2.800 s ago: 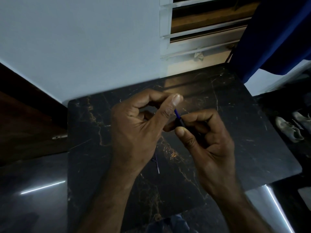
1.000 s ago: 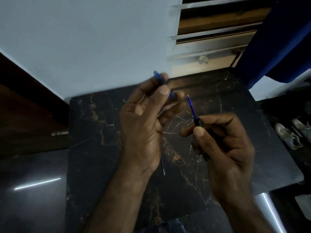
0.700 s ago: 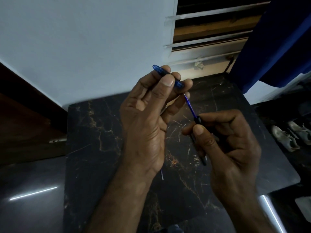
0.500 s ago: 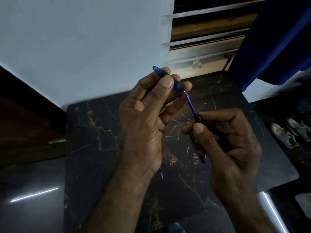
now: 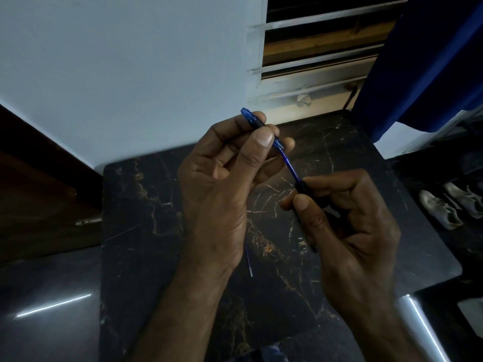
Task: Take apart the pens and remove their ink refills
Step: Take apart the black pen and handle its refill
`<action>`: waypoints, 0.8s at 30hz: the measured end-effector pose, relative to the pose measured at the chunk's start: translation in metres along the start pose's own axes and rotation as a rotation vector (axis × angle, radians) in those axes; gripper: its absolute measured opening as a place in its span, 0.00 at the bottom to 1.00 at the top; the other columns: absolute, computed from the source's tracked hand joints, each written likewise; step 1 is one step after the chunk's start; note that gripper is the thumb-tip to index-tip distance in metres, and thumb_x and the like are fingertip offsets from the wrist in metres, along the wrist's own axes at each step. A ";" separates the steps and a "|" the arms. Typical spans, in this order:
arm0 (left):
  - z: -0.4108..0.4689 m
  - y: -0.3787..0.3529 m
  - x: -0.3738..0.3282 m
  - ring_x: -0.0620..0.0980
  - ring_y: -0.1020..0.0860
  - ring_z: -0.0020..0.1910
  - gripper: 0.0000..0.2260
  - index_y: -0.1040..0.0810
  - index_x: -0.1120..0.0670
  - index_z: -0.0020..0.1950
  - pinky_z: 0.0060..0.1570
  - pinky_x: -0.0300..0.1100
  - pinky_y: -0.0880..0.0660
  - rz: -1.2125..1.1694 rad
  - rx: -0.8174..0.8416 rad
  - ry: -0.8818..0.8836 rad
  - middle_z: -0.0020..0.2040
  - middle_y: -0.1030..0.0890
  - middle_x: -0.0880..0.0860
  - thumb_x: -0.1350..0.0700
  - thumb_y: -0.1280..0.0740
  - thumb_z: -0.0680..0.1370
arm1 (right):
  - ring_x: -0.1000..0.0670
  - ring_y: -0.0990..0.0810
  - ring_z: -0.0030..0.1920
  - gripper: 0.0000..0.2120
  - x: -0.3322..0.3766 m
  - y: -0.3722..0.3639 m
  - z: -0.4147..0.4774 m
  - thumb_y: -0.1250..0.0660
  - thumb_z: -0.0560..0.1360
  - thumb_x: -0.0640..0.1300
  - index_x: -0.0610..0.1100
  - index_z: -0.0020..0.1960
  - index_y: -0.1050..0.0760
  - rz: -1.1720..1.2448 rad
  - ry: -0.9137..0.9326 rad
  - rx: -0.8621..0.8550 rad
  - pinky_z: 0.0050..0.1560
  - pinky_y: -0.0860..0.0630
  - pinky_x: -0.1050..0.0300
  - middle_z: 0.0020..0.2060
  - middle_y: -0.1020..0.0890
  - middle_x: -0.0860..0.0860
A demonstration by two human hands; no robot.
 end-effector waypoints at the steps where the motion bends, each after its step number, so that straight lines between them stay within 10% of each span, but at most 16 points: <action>1: 0.001 0.000 0.000 0.54 0.10 0.49 0.07 0.17 0.59 0.58 0.48 0.44 0.15 -0.013 0.007 0.023 0.48 0.11 0.53 0.64 0.29 0.81 | 0.49 0.14 0.41 0.04 -0.002 0.001 0.000 0.30 0.82 0.36 0.42 0.56 0.22 -0.008 -0.016 0.003 0.41 0.24 0.63 0.45 0.14 0.41; 10: 0.001 0.006 -0.003 0.52 0.10 0.47 0.08 0.17 0.56 0.57 0.45 0.40 0.15 0.161 0.025 -0.024 0.47 0.11 0.50 0.63 0.24 0.80 | 0.43 0.12 0.46 0.06 0.011 0.005 0.004 0.29 0.82 0.42 0.48 0.58 0.22 -0.209 0.078 -0.034 0.41 0.16 0.44 0.47 0.14 0.45; 24: 0.000 0.017 0.006 0.47 0.15 0.38 0.07 0.16 0.57 0.53 0.38 0.40 0.18 0.140 -0.065 -0.009 0.42 0.13 0.50 0.59 0.21 0.78 | 0.51 0.12 0.50 0.09 0.010 -0.001 0.006 0.28 0.81 0.44 0.53 0.59 0.25 -0.330 0.110 -0.056 0.47 0.15 0.51 0.49 0.14 0.51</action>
Point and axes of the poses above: each hand's wrist, its own z-axis towards the middle knuckle, its own y-axis out of the back of the hand, x = y × z, the point moved 10 cm from there along z, towards the middle knuckle
